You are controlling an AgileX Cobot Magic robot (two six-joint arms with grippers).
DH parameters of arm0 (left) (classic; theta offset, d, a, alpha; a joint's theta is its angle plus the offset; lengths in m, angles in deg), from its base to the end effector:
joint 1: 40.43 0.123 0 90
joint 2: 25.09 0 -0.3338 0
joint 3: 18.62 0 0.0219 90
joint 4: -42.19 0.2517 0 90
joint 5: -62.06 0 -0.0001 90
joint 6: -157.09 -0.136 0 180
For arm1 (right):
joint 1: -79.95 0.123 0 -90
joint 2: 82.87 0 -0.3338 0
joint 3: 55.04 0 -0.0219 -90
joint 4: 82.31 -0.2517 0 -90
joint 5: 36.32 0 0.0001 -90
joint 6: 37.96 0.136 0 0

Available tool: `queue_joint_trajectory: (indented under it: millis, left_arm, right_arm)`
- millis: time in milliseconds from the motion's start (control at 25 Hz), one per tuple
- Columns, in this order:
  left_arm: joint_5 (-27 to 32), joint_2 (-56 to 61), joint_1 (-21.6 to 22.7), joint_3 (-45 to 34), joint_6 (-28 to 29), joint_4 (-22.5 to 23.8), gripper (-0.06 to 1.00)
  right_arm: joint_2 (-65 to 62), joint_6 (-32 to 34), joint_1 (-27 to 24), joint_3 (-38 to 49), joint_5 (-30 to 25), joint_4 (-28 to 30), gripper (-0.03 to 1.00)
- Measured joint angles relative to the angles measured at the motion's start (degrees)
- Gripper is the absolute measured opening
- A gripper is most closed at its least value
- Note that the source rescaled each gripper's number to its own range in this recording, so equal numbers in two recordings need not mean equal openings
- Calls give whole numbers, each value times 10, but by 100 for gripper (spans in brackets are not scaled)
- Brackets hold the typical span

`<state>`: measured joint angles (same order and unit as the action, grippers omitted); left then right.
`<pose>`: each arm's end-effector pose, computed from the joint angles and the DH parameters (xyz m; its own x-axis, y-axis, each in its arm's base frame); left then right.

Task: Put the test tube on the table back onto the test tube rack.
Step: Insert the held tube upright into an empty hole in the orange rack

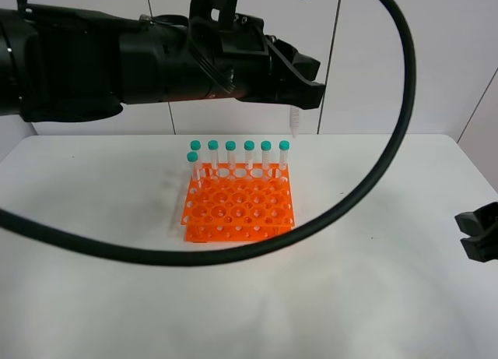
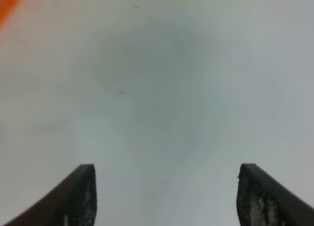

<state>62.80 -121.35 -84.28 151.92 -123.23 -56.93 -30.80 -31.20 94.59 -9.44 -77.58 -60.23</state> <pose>0.2984 -0.2892 0.3711 -0.1792 0.2012 -0.9630 0.7055 0.7085 0.0167 0.1414 0.0021 0.2783 -0.6796 -0.3548 -0.6420 -0.2042 0.9321 -0.2990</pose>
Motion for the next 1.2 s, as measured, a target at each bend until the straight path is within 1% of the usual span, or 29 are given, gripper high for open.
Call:
queue_joint_trajectory:
  millis: [80,120,240,320,360,480,520,560,920,1200]
  left_arm:
    - [-19,0,0,0,0,0,0]
    - [-24,0,0,0,0,0,0]
    - [-27,0,0,0,0,0,0]
    - [-27,0,0,0,0,0,0]
    - [-27,0,0,0,0,0,0]
    - [-26,0,0,0,0,-1,0]
    - [-25,0,0,0,0,-1,0]
    - [-24,0,0,0,0,-1,0]
    - [-23,0,0,0,0,-1,0]
    - [-21,0,0,0,0,-1,0]
  right_arm:
    - [0,49,0,-3,-19,45,100]
    - [0,65,0,-3,-27,57,100]
    - [0,82,0,-3,-33,61,100]
    - [0,71,0,-3,-35,29,97]
    - [0,55,0,-3,-35,0,94]
    - [0,-23,0,-3,-34,-98,88]
    - [0,-37,0,-3,-31,-120,88]
    - [0,-46,0,-3,-26,-131,88]
    - [21,-47,0,-8,-18,-136,87]
    - [3,-33,0,-9,-75,-130,87]
